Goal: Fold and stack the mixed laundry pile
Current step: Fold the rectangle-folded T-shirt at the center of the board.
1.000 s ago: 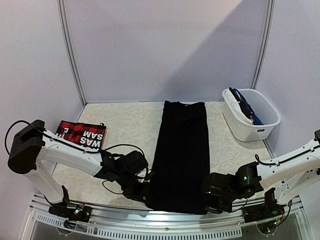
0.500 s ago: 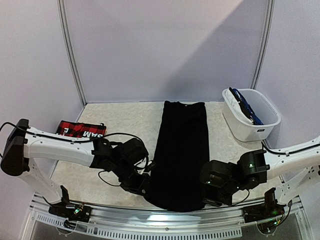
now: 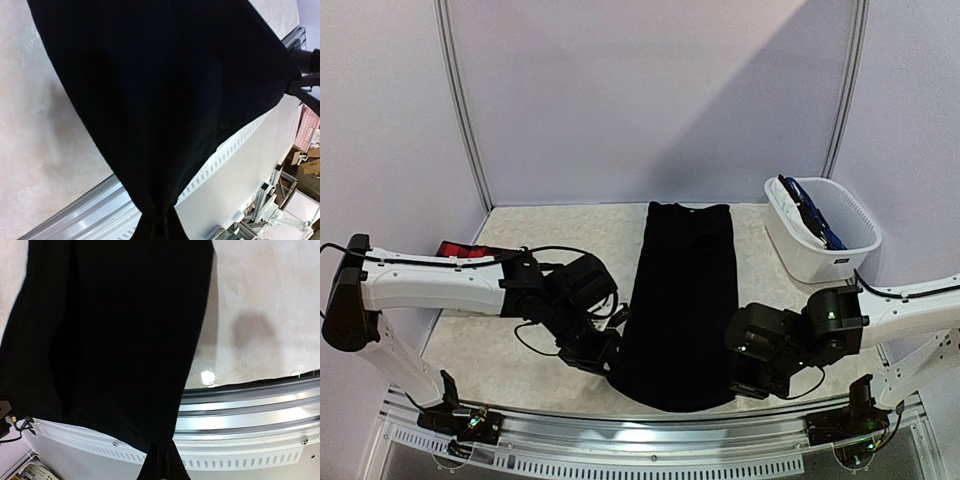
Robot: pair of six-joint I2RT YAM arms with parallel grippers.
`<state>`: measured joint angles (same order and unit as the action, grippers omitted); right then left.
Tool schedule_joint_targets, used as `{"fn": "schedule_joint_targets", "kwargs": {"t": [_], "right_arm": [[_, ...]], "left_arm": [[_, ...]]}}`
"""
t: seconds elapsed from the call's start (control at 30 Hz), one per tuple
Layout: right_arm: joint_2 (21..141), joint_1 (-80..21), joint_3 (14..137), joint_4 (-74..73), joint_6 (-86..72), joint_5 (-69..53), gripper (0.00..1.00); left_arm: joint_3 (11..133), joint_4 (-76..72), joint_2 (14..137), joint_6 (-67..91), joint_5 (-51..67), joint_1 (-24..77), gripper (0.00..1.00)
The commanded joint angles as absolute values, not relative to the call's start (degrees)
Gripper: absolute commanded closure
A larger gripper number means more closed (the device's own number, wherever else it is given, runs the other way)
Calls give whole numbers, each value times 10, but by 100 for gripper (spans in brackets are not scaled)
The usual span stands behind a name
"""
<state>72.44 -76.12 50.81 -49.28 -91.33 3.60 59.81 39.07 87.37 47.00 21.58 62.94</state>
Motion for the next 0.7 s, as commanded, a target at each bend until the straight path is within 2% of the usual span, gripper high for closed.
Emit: {"fn": "schedule_joint_targets", "kwargs": {"t": [0.0,0.33,0.67], "right_arm": [[717,-728,544,-512,-872,54,100],[728,-616,597,-531,-766,16,100],[793,-506,687,-580,-639,6,100]], "left_arm": [[633,424,881,455,213,603,100],[728,466,931,431,225,548,100],[869,515,1031,400,239,492,100]]}}
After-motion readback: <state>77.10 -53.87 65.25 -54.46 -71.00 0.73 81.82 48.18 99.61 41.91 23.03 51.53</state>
